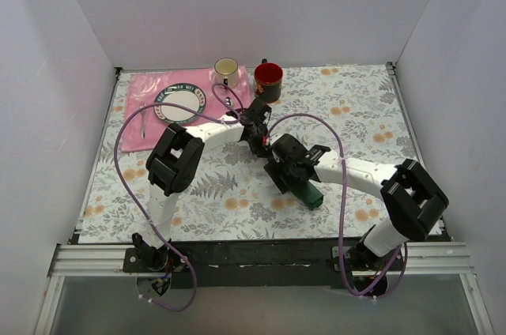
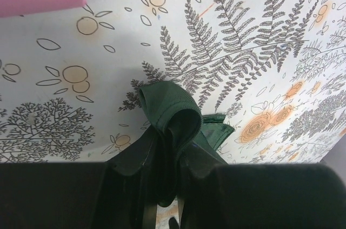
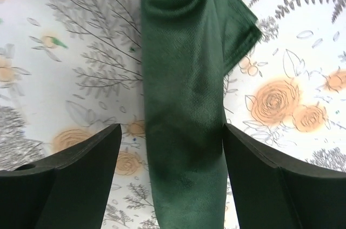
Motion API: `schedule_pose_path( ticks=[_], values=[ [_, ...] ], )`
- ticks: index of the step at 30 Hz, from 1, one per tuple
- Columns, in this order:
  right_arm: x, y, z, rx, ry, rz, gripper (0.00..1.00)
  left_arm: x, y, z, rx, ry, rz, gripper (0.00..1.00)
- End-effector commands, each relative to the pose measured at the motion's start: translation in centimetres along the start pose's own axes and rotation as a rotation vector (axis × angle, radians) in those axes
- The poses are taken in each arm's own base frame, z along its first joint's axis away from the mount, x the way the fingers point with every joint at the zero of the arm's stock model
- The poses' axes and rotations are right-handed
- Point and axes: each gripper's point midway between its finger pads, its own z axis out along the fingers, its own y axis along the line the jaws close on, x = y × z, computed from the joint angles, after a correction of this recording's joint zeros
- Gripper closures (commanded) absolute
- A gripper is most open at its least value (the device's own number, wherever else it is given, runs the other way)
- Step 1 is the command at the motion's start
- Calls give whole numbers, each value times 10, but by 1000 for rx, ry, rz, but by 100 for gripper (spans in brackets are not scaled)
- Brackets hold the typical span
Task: Fold the napkin, place the utensils inside, and roll it up
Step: Roll the napkin with the utensil
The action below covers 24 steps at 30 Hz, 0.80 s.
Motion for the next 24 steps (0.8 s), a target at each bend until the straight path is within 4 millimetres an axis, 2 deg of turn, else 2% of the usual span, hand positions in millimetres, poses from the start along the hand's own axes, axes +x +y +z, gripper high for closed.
schedule_pose_path(
  ticks=[1, 6, 9, 10, 12, 13, 14, 16, 17, 18, 19, 20, 21, 22, 23, 24],
  values=[
    [14, -25, 1, 241, 66, -51, 17, -2, 20, 1, -49, 29, 12, 87],
    [32, -32, 5, 314, 121, -45, 21, -4, 23, 1, -48, 36, 17, 86],
    [42, -30, 11, 292, 131, -38, 29, -6, 23, 0, -42, 32, 26, 85],
    [42, -27, 13, 279, 120, -31, 37, -6, 24, 0, -41, 33, 37, 84],
    [45, -22, 18, 234, 126, -14, 45, -9, 22, -5, -30, 15, 51, 73],
    [40, -19, 20, 211, 103, -6, 53, -11, 22, -7, -30, 6, 62, 66],
    [40, -12, 23, 161, 102, 5, 56, -12, 25, -8, -31, -3, 68, 56],
    [40, -11, 26, 118, 91, 36, 64, -20, 18, -20, -9, -45, 87, 46],
    [33, -1, 28, 48, 63, 55, 67, -21, 19, -24, -8, -57, 110, 42],
    [34, -5, 30, 24, 62, 88, 70, -28, 20, -29, -19, -89, 118, 37],
    [34, -5, 31, -3, 58, 106, 73, -33, 14, -42, -6, -123, 128, 34],
    [26, 3, 31, -79, 28, 128, 73, -37, 15, -48, -7, -143, 135, 32],
    [25, -3, 32, -107, 18, 175, 73, -40, 17, -53, -9, -165, 138, 29],
    [29, -1, 33, -155, 18, 202, 75, -42, 15, -60, 1, -182, 141, 26],
    [28, 8, 30, -252, 9, 227, 76, -46, 8, -76, 31, -214, 147, 25],
    [22, -2, 32, -274, -19, 279, 76, -46, 8, -82, 45, -228, 152, 25]
  ],
)
